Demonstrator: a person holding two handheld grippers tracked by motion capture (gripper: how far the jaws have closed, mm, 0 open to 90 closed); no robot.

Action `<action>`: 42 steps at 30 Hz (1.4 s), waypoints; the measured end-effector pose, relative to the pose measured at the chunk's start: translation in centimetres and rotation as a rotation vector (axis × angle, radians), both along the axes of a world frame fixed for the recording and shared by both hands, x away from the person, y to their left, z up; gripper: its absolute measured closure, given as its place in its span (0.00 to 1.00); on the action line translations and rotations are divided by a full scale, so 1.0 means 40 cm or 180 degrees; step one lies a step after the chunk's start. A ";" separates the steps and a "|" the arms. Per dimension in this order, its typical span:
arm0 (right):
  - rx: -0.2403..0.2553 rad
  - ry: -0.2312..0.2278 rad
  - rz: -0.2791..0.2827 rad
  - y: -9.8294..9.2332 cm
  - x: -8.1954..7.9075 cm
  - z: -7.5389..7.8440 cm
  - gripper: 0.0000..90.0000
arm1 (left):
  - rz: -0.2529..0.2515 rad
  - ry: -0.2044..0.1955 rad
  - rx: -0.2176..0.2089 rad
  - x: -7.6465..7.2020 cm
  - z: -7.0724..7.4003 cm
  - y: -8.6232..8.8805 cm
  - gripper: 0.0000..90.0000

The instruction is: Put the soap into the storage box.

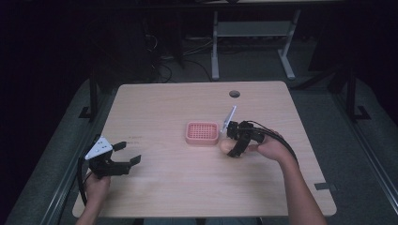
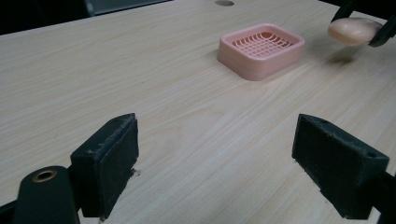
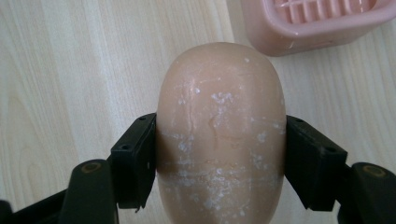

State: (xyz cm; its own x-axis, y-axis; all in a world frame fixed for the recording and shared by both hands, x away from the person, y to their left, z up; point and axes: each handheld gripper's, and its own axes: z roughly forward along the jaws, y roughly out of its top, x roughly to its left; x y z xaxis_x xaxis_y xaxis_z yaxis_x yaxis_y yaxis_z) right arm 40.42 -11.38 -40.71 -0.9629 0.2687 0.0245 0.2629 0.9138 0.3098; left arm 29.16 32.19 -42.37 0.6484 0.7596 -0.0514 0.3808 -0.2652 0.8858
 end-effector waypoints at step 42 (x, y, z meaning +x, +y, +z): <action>-0.0015 -0.0021 0.0131 0.078 0.080 0.049 0.36 | 0.0005 -0.0006 -0.0028 0.001 0.001 0.003 0.16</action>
State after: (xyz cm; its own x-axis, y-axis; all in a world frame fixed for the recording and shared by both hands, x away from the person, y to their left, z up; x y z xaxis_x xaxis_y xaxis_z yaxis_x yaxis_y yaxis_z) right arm 43.60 -8.28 -38.77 -0.9733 0.2290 0.0169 0.2230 0.9252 0.3071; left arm 29.21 32.29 -42.34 0.6473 0.7601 -0.0566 0.3795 -0.2569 0.8888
